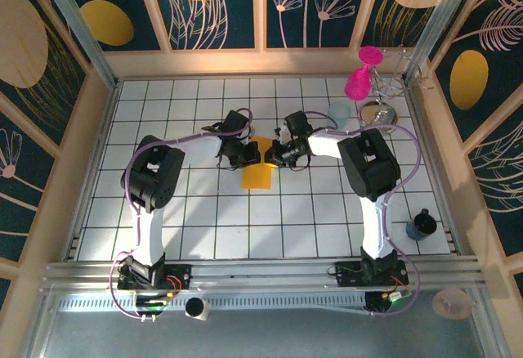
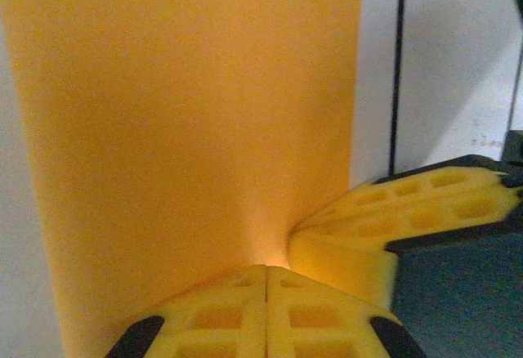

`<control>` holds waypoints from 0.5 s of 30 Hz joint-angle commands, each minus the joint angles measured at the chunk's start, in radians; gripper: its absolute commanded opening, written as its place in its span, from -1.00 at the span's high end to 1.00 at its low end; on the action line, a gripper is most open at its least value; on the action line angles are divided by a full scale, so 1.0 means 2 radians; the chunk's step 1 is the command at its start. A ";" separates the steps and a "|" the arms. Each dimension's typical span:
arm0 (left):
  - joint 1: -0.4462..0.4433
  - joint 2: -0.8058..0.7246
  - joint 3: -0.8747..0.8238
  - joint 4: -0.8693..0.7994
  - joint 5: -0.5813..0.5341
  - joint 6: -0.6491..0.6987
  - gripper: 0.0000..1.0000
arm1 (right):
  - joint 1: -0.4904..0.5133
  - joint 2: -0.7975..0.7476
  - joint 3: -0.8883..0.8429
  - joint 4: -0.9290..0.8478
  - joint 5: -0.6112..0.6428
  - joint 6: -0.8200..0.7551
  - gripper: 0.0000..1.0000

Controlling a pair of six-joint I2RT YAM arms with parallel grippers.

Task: Fold a paper plane with a square sheet of paper (pick it up from the middle)
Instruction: First fold in half a square sheet of paper at the center of the table.

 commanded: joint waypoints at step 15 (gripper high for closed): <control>0.035 0.017 -0.021 -0.051 -0.021 0.110 0.83 | -0.009 0.078 -0.027 -0.111 0.125 -0.034 0.96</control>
